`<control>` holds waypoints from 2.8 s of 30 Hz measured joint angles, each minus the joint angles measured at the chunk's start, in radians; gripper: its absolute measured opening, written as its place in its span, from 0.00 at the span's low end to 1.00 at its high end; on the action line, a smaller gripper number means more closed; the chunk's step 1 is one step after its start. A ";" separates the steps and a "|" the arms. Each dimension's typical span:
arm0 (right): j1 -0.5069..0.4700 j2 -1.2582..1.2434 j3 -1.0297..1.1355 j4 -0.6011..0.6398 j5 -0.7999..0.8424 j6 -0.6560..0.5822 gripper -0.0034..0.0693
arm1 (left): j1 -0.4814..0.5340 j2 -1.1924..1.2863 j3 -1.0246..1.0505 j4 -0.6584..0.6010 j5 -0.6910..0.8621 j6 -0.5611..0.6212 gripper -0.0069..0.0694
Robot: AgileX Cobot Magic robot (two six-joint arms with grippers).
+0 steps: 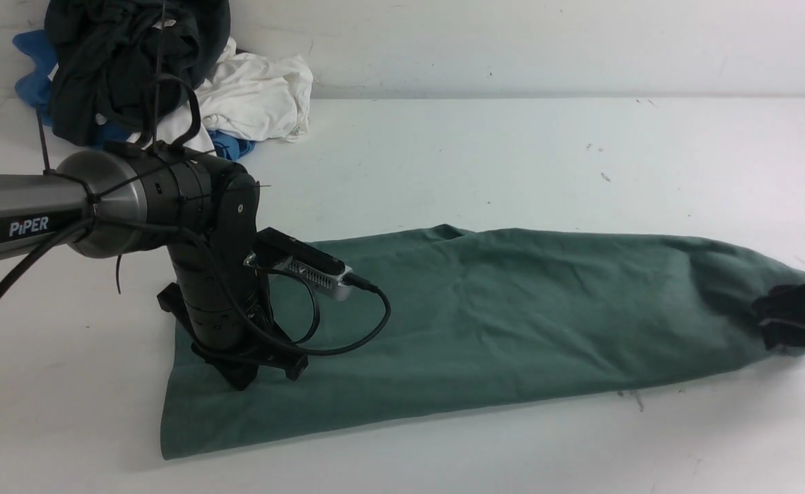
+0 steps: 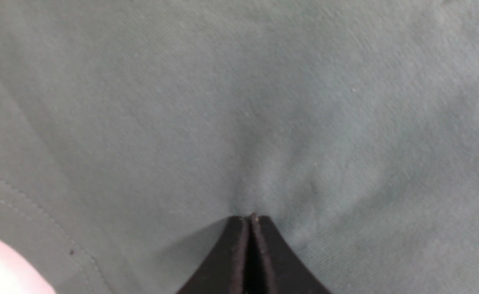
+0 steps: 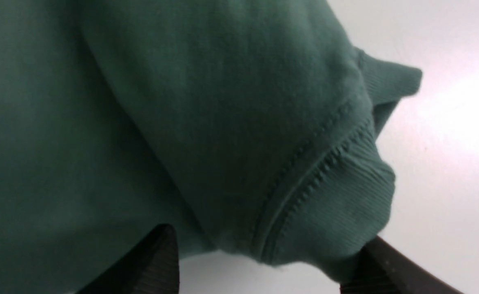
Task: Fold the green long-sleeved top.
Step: Use both arms to drag the lower edge of the fabric forward and fold it over the upper edge, then use the right arm to clamp the right edge of the fabric, then use the right arm to drag the right edge of the fabric to the left and folds it over the left edge
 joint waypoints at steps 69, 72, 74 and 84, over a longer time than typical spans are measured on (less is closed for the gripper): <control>-0.077 0.082 -0.005 0.129 0.012 -0.059 0.34 | 0.106 0.002 0.000 0.000 0.004 0.040 0.08; -0.077 0.048 -0.005 0.060 0.047 -0.038 0.12 | 0.107 -0.010 0.000 -0.020 0.004 0.036 0.08; -0.077 -0.014 -0.004 -0.021 0.075 0.011 0.10 | 0.107 -0.043 0.000 -0.037 0.004 0.036 0.08; -0.052 -0.312 -0.100 -0.268 0.241 0.196 0.10 | 0.107 -0.290 0.000 -0.041 0.005 0.036 0.08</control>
